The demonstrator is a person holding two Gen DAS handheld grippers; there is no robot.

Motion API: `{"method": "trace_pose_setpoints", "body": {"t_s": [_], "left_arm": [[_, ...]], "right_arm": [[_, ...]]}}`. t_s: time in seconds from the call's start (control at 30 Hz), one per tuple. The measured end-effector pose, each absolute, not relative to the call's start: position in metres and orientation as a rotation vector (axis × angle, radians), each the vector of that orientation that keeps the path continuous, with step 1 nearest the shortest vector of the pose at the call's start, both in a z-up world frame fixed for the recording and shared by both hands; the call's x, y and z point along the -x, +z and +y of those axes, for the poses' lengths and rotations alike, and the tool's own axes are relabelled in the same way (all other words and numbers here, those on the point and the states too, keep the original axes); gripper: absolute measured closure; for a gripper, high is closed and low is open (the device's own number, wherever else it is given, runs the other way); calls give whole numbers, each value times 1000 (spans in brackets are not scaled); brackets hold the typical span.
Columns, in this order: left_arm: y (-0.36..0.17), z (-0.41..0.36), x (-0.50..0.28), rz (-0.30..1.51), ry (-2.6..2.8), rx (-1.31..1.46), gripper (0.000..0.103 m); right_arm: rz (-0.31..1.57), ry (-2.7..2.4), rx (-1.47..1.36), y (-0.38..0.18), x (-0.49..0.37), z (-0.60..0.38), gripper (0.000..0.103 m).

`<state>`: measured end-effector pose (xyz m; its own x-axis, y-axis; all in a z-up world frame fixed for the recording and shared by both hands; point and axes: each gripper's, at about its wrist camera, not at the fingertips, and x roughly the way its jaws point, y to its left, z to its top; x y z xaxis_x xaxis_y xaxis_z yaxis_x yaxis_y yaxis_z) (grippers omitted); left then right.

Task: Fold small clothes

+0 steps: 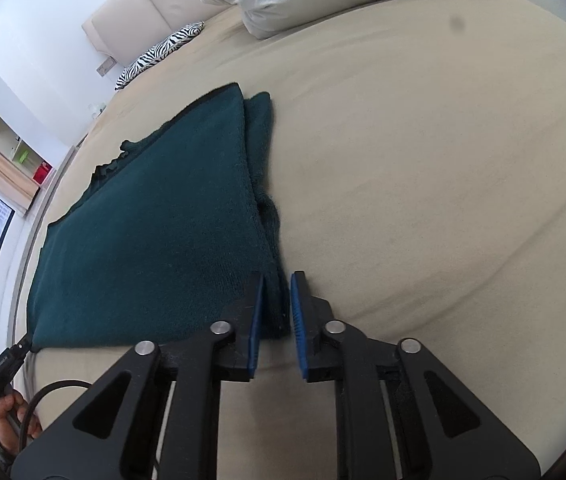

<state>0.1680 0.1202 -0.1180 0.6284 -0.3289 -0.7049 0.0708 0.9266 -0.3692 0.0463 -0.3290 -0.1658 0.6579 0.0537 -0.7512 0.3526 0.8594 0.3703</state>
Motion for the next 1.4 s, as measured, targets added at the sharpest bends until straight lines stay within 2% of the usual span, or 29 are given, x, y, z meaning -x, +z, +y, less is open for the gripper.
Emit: {"method": "trace_pose_setpoints", "body": {"t_s": [0.13, 0.3, 0.47, 0.7, 0.8, 0.83, 0.87, 0.93, 1.07, 1.23, 1.3, 1.4], "left_arm": [[-95, 105, -180, 805, -241, 264, 68], [-80, 70, -219, 750, -265, 195, 49], [-85, 33, -267, 757, -290, 165, 49], [-117, 0, -322, 826, -243, 42, 49], [-135, 15, -328, 841, -252, 110, 49], [-137, 22, -329, 835, -265, 152, 49], [-138, 27, -329, 834, -273, 180, 49], [-141, 33, -333, 836, -289, 218, 49], [-142, 31, -331, 828, -289, 212, 48], [-139, 33, -327, 844, -269, 214, 48], [-130, 26, -314, 852, -230, 154, 48], [-122, 12, -283, 855, -252, 127, 46]], "right_arm": [[783, -202, -523, -140, -40, -327, 82], [757, -91, -489, -112, -90, -300, 81], [757, 106, -491, -104, -167, -253, 79], [843, 292, -660, -148, -270, -201, 78], [861, 259, -719, -172, -290, -212, 78], [851, 250, -754, -180, -291, -222, 78], [825, 258, -808, -187, -289, -235, 84], [761, 199, -864, -194, -278, -270, 85], [626, 129, -1026, -205, -246, -334, 94], [536, -96, -1056, -202, -194, -388, 88], [562, -158, -983, -188, -179, -385, 84], [546, -77, -929, -164, -161, -355, 84]]}}
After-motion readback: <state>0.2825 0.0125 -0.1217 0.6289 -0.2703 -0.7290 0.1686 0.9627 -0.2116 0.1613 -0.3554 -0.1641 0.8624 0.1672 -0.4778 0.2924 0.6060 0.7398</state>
